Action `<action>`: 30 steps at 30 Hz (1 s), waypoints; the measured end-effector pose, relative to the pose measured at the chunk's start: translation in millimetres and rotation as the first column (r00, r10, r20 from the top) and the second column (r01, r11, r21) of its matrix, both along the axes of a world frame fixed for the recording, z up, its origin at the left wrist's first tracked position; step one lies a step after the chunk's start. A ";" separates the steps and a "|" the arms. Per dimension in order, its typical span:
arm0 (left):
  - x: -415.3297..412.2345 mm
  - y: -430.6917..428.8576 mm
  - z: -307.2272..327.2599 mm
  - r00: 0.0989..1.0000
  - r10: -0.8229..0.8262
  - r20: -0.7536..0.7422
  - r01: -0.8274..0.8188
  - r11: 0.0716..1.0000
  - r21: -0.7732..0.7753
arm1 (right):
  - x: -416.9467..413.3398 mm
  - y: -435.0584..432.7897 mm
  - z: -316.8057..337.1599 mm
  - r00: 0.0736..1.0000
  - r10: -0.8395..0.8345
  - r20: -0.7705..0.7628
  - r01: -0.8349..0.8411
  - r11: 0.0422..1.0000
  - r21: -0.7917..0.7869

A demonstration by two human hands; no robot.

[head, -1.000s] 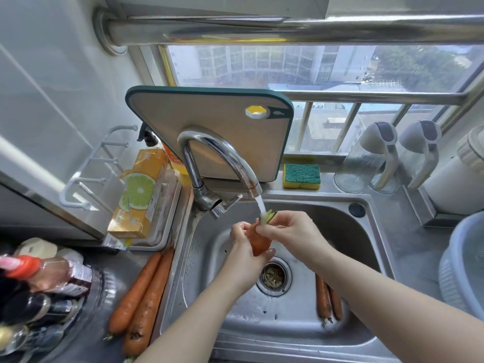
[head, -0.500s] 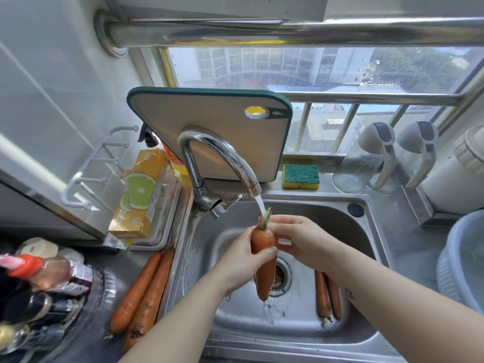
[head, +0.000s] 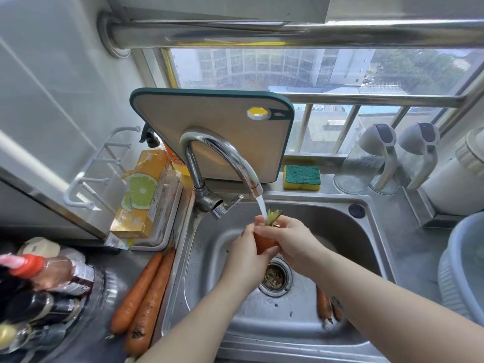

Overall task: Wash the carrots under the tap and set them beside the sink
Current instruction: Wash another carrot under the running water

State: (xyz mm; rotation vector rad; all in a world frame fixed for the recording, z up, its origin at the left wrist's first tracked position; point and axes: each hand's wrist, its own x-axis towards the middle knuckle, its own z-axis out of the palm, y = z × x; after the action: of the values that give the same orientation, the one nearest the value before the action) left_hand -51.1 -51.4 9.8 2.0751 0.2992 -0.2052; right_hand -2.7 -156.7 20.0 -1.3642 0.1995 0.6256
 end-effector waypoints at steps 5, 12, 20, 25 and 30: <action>-1.5 13.6 1.9 0.996 -0.082 -0.019 0.081 0.995 -0.049 | 9.4 -14.9 8.3 0.973 0.192 -0.127 -0.174 0.974 0.142; -2.4 15.6 -0.6 0.996 -0.084 0.007 0.084 0.990 -0.111 | 16.3 -17.2 17.6 0.959 0.276 -0.066 -0.276 0.961 0.016; -1.7 18.3 1.3 0.998 -0.067 0.015 0.068 0.992 -0.102 | 9.8 -20.9 5.8 0.962 0.246 0.119 -0.238 0.968 -0.079; -5.6 27.2 -2.8 0.992 -0.106 -0.062 0.082 0.948 -0.307 | 15.7 -36.0 -3.4 0.946 0.310 0.088 -0.312 0.950 0.006; -2.8 25.8 7.3 0.989 -0.080 -0.125 -0.021 0.759 -0.651 | 9.8 -48.0 -10.5 0.829 0.558 -0.033 -0.559 0.827 -0.053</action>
State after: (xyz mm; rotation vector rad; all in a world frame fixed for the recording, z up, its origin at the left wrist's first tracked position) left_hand -53.9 -25.6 17.0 1.3650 0.2373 -0.4199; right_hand 7.1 -204.7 9.5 -1.4831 -0.1857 1.1297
